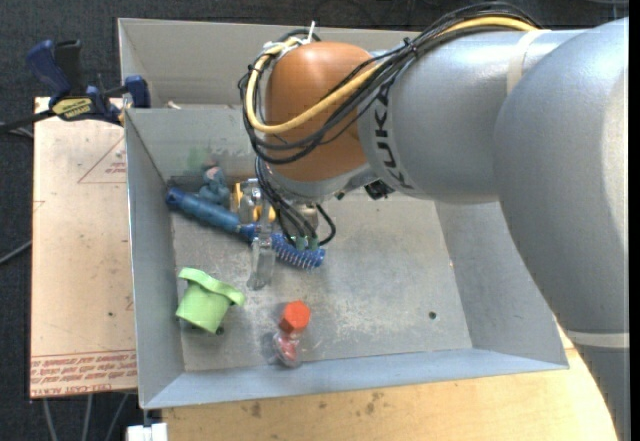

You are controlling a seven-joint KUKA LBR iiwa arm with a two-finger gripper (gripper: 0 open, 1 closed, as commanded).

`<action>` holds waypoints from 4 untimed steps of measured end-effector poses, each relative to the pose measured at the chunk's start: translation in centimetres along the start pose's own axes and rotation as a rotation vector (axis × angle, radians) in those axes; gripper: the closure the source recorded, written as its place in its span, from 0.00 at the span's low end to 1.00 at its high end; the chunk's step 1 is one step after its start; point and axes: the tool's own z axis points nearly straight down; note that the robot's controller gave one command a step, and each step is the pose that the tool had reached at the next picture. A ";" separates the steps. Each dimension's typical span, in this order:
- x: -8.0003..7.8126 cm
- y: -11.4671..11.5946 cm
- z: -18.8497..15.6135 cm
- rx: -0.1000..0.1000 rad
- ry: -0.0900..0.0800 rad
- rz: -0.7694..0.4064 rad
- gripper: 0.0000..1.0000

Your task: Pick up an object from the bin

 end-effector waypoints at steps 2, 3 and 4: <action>2.4 0.3 8.9 -0.001 -0.005 0.391 0.00; 1.0 6.7 8.8 0.007 -0.010 0.415 0.00; 0.9 6.7 8.9 0.005 -0.010 0.414 0.00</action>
Offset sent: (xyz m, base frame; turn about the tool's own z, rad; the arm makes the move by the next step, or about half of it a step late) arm 0.0212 -0.0373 -0.0885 0.2659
